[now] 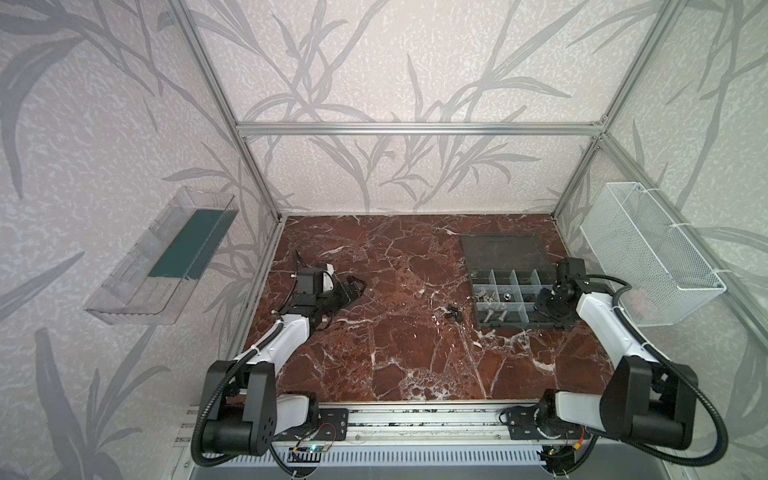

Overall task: Sort the screws and nuts into containers
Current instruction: Place the screw into the container, then pick up the screw from the center of the table.

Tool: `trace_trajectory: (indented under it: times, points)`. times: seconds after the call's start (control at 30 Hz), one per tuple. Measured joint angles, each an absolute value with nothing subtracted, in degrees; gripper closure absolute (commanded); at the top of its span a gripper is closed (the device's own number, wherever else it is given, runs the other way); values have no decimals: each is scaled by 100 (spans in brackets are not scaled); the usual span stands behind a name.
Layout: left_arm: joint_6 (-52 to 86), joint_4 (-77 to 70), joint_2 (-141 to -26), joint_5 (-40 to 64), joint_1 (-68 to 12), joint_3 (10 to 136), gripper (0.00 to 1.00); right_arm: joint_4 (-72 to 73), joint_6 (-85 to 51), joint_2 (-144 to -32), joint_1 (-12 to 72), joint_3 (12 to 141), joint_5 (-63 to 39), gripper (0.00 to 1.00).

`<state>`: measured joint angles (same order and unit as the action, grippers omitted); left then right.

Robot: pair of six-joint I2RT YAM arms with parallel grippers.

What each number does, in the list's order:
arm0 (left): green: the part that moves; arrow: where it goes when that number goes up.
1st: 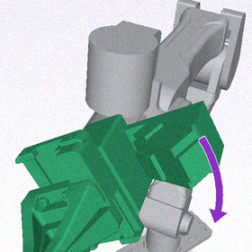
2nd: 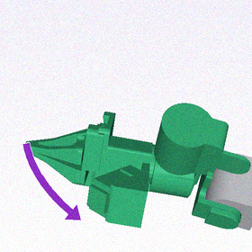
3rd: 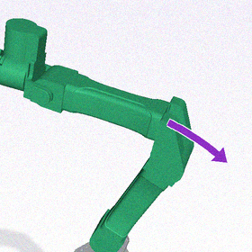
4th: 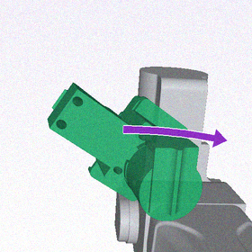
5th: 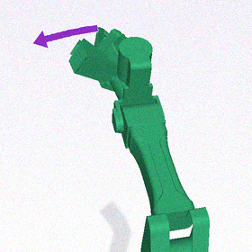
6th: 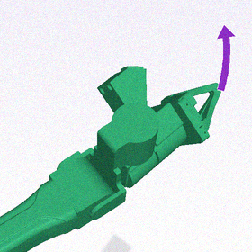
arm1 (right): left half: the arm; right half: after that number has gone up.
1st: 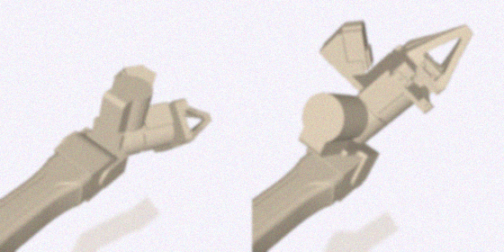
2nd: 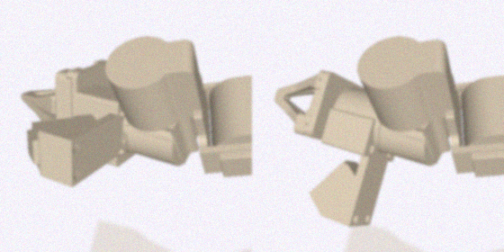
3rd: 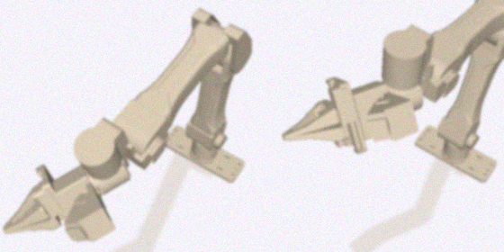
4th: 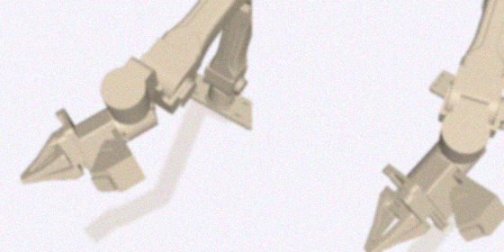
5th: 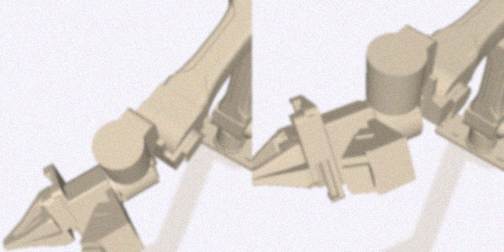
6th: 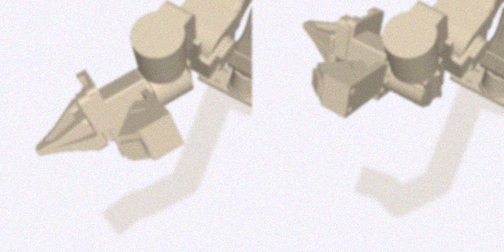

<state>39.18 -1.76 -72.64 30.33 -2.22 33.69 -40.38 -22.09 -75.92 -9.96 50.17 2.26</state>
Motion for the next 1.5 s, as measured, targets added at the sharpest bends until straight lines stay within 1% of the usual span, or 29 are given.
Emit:
trace_trajectory:
  times: [0.33,0.37,0.43,0.5,0.57,0.7,0.77,0.8,0.9,1.03,1.13,1.27,1.33,1.5]
  points:
    - [3920,-174,-7260,3026,-222,3369,1,-3870,-2010,-8296,-1111,5336,-54,100]
    - [3920,-174,-7260,3024,-222,3369,1,-3859,-1988,-8350,-1111,5374,-80,96]
    - [3920,-172,-7255,3015,-222,3369,1,-3826,-1962,-8449,-1111,5422,-123,78]
    - [3920,-172,-7244,3011,-222,3369,1,-3795,-1935,-8534,-1111,5448,-158,64]
    - [3920,-172,-7240,3013,-222,3369,1,-3841,-1894,-8578,-1111,5457,-167,53]
    - [3920,-172,-7240,3011,-222,3369,1,-3920,-1850,-8580,-1116,5465,-174,45]
    - [3920,-169,-7240,3011,-222,3369,1,-3983,-1811,-8560,-1116,5496,-222,38]
    - [3920,-172,-7240,3011,-222,3369,1,-4016,-1767,-8512,-1116,5505,-301,36]
    - [3924,-172,-7240,3011,-222,3369,1,-3992,-1640,-8156,-1116,5518,-742,34]
    - [3946,-178,-7240,3015,-220,3369,1,-4018,-1466,-7463,-941,5618,-1481,34]
    - [3966,-180,-7244,3020,-217,3369,1,-4082,-1385,-7096,-416,5745,-1824,33]
    - [3970,-189,-7279,3037,-217,3369,1,-4125,-1483,-6764,648,5833,-1907,33]
    - [3975,-204,-7312,3055,-217,3369,1,-4143,-1614,-6665,1050,5833,-1955,33]
    - [4018,-228,-7343,3116,-217,3369,1,-3966,-2001,-6676,1669,5728,-2025,33]
